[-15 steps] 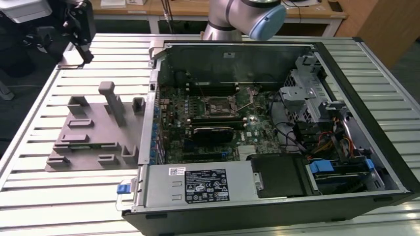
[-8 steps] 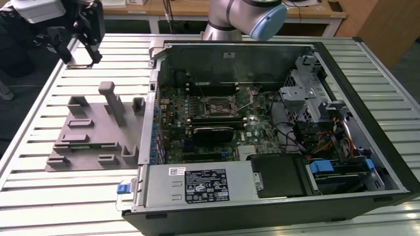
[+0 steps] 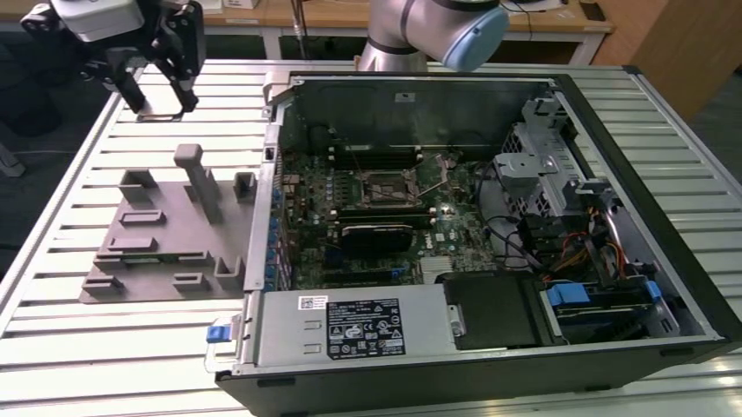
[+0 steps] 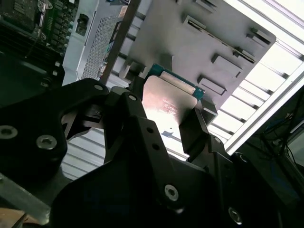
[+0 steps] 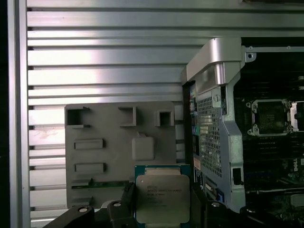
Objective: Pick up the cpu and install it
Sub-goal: 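Pick up the cpu and move it towards the insertion slot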
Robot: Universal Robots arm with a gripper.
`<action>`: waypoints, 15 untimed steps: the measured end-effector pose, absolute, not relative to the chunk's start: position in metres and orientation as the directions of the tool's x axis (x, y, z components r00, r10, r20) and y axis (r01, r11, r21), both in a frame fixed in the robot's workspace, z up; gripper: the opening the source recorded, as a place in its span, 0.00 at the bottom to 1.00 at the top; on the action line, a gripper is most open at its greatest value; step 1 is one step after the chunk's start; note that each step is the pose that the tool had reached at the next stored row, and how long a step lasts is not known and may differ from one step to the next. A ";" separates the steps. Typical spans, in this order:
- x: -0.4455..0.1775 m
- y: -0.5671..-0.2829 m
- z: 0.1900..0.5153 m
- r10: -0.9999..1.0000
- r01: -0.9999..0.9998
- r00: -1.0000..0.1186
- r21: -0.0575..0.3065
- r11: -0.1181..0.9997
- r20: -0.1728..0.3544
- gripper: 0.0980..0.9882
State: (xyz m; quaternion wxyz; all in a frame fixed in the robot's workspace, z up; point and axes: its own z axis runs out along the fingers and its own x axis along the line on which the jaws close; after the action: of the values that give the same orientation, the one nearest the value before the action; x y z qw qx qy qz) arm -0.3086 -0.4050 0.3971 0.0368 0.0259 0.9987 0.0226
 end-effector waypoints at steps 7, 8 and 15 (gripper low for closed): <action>-0.292 -0.405 0.397 0.053 0.050 -0.996 0.047 0.998 -0.072 0.50; -0.290 -0.405 0.397 0.053 0.050 -0.996 0.047 0.998 -0.072 0.50; -0.275 -0.405 0.396 0.053 0.050 -0.996 0.047 0.998 -0.072 0.50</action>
State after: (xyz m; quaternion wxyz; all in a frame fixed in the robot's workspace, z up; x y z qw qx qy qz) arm -0.2745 -0.4050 0.3964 0.0368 0.0259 0.9987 0.0226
